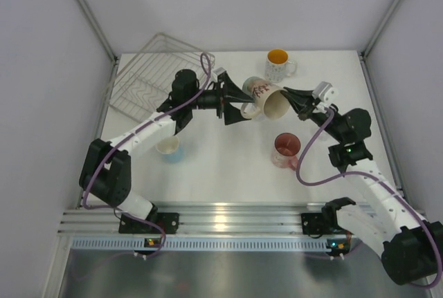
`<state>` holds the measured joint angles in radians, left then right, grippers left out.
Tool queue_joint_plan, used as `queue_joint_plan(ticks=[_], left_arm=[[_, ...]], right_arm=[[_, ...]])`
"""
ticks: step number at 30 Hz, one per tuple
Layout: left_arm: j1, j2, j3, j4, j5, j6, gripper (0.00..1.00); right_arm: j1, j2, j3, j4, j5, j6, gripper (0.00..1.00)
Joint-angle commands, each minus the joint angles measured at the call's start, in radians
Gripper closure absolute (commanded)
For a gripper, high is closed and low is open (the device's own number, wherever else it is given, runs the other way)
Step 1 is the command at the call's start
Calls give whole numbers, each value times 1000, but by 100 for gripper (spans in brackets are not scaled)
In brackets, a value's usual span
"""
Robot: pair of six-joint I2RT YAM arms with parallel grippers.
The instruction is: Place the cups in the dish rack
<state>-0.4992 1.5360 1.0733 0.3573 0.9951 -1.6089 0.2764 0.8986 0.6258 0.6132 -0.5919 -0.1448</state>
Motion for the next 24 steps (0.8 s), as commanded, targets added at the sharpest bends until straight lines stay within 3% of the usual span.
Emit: queue_joint_plan(ticks=[1,9,12,15,16,17,24], left_arm=[[-2,9,-19,192,11,-109,25],[-21,33,-81,368,14,-224,46],[-22,53,-122,541,4,-331,53],[-22,99,-164,831,-29,-514,61],[-22,117,-170,958,-33,-602,62],[-22,139,-168,982,-30,-624,62],[-24,150,-147,987,-18,-608,51]], right_arm=[[49,-29,11,209,21,-27,100],[101,2,-11,237,56,-47,100],[109,13,-21,250,52,-41,100],[112,16,-41,269,49,-33,100],[115,14,-47,273,47,-32,100],[115,14,-58,275,47,-32,100],[132,13,-84,255,47,-62,100]])
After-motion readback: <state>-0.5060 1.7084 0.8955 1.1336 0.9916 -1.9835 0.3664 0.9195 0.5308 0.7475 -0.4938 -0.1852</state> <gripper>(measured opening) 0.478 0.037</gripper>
